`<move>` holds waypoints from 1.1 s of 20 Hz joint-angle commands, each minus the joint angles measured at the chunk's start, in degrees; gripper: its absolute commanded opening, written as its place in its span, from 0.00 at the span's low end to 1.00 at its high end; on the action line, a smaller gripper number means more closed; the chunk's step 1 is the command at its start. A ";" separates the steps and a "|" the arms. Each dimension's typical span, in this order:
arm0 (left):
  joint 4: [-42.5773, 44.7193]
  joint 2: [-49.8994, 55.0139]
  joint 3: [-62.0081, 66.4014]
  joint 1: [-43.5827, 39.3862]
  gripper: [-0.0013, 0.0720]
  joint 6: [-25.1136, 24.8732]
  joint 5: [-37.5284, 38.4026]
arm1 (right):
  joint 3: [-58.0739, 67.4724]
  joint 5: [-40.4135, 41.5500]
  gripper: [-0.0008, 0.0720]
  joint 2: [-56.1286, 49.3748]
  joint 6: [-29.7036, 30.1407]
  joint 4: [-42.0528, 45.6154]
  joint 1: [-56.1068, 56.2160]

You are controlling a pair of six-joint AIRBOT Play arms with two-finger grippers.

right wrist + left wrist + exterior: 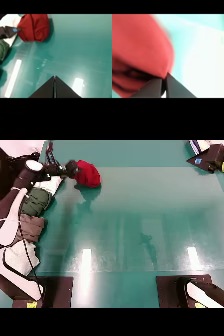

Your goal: Fold the shirts.

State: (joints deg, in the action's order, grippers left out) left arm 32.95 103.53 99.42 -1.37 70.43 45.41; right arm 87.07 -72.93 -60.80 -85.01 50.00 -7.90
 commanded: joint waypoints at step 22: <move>25.62 -28.59 -7.08 -17.70 0.75 2.84 32.81 | 18.95 -3.63 0.04 1.25 0.00 -3.39 -0.07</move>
State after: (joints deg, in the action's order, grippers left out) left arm 49.43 75.13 97.45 -19.94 68.97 76.71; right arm 105.75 -74.59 -60.03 -85.01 46.57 -7.92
